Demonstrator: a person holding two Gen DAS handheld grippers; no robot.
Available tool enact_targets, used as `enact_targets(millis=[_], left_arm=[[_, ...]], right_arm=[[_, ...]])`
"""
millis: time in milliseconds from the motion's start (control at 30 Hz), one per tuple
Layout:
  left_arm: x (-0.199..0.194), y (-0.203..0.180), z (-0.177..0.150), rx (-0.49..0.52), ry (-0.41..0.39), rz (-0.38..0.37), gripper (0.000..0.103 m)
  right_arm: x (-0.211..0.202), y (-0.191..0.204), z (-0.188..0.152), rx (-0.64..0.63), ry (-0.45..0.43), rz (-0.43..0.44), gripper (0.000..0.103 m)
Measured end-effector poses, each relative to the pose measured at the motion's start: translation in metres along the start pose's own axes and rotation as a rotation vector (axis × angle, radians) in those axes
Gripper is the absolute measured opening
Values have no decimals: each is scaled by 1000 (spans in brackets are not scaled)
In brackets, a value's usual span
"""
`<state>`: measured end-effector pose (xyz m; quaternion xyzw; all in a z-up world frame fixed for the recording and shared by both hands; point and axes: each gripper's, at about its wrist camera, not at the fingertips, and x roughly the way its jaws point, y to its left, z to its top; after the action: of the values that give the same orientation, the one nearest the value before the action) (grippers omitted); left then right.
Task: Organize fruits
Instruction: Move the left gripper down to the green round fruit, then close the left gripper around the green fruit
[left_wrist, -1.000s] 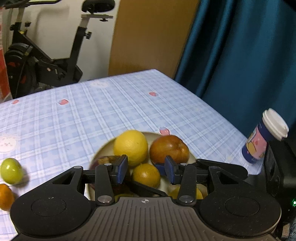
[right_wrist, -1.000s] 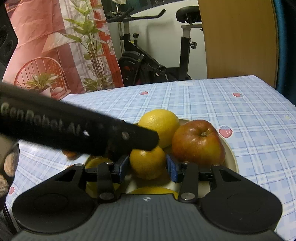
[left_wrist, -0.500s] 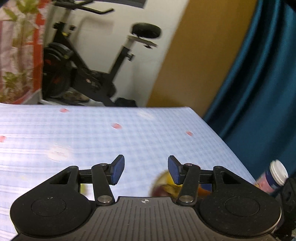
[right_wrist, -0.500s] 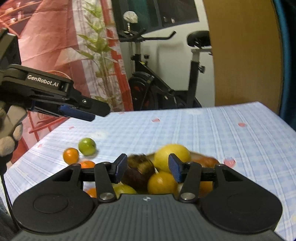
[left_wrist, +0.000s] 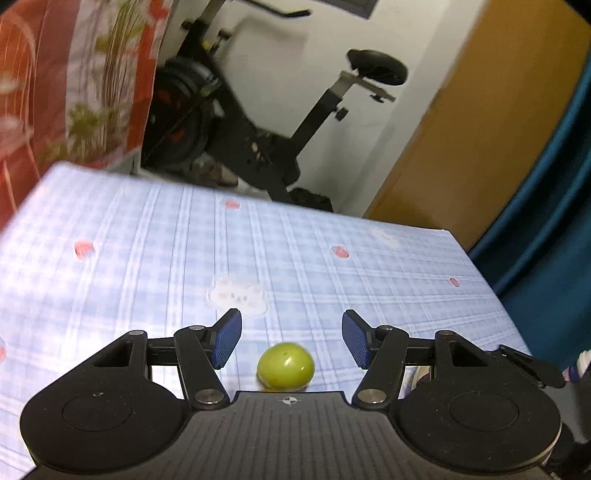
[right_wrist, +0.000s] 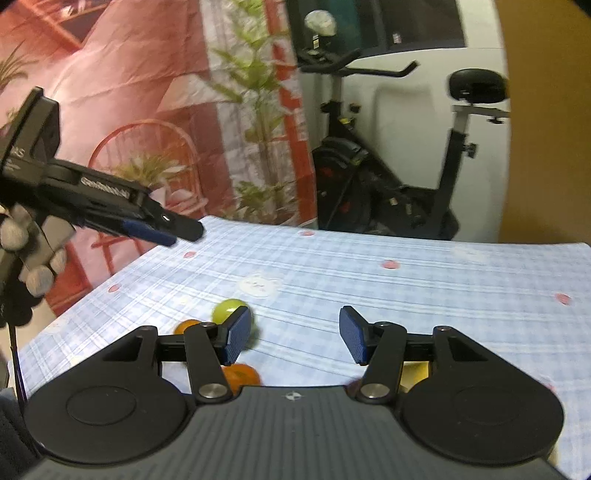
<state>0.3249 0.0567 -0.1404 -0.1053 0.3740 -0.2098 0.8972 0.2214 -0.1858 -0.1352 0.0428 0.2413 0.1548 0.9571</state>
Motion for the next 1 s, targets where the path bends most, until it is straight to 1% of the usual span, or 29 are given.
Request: enact_targets(millis=[200,300,433,700,1000], left_arm=[[26,25,-11,-95,48,-65,63],[36,32,-19,-116,66,-79,63],[47,39,-23,-137,80,-98,63],[54,48,-31,-154,97,-113,63],[68,43,-35,-146,127,-136,63]], right_arm=[[53,20,10,-48,84,38,57],[79,31,12,-94,129,43,56],[101,40,12,-120,164,54,56],[125,42,12,-78,221,82,56],[131,35,11,39,267,60,56]])
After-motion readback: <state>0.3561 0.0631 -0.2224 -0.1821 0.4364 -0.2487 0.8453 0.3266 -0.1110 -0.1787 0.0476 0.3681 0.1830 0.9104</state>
